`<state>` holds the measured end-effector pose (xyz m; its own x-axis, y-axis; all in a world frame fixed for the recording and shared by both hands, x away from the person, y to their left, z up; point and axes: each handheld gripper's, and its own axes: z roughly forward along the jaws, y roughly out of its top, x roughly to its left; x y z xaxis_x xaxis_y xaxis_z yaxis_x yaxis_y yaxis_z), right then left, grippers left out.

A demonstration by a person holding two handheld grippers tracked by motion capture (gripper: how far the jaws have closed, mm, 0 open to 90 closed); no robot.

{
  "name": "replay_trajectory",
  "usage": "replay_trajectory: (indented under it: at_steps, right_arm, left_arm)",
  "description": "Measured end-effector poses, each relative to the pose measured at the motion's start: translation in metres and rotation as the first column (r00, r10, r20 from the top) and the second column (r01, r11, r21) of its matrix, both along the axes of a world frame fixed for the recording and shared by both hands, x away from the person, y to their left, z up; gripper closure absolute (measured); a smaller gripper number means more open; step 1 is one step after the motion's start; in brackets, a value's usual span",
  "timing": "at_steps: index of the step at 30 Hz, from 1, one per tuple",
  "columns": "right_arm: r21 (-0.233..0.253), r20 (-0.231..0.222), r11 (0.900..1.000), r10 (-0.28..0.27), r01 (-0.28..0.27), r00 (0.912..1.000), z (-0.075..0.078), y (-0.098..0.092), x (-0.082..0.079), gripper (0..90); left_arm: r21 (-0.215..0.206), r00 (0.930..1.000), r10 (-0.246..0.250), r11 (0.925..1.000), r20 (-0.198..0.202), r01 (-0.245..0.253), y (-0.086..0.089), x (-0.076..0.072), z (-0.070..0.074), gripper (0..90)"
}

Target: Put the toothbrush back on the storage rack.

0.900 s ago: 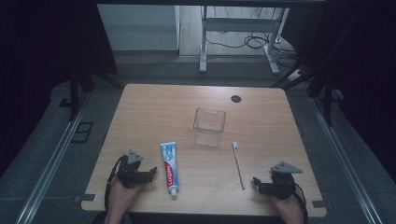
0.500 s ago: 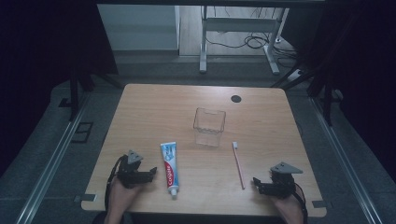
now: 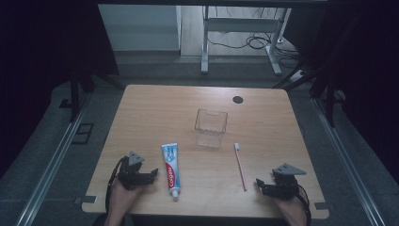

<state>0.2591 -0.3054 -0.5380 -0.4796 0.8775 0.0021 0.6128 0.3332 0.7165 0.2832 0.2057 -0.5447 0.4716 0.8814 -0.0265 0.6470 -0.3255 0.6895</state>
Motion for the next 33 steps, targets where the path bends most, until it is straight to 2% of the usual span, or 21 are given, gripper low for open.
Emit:
replay_trajectory:
  at_steps: [14,19,30,33]
  right_arm:
    - [0.051,-0.035,0.997,0.053,-0.051,0.998,0.012,0.0,-0.003,39.3]
    - [0.049,-0.047,0.996,0.077,-0.074,0.996,0.014,0.002,-0.003,46.1]
    - [0.071,-0.072,0.988,0.143,-0.138,0.987,0.022,0.011,-0.003,59.9]
    - [0.071,-0.081,0.984,0.169,-0.163,0.9823,0.025,0.015,-0.001,66.5]
  left_arm:
    - [0.0,1.0,0.001,1.0,0.0,-0.001,0.0,0.0,0.0,14.5]
    - [0.0,1.0,0.001,1.0,0.001,-0.001,0.0,0.0,0.0,14.5]
    - [0.0,1.0,0.003,1.0,0.001,-0.003,0.0,0.0,0.0,14.7]
    - [0.0,1.0,0.005,1.0,0.001,-0.005,0.0,-0.001,0.0,14.7]
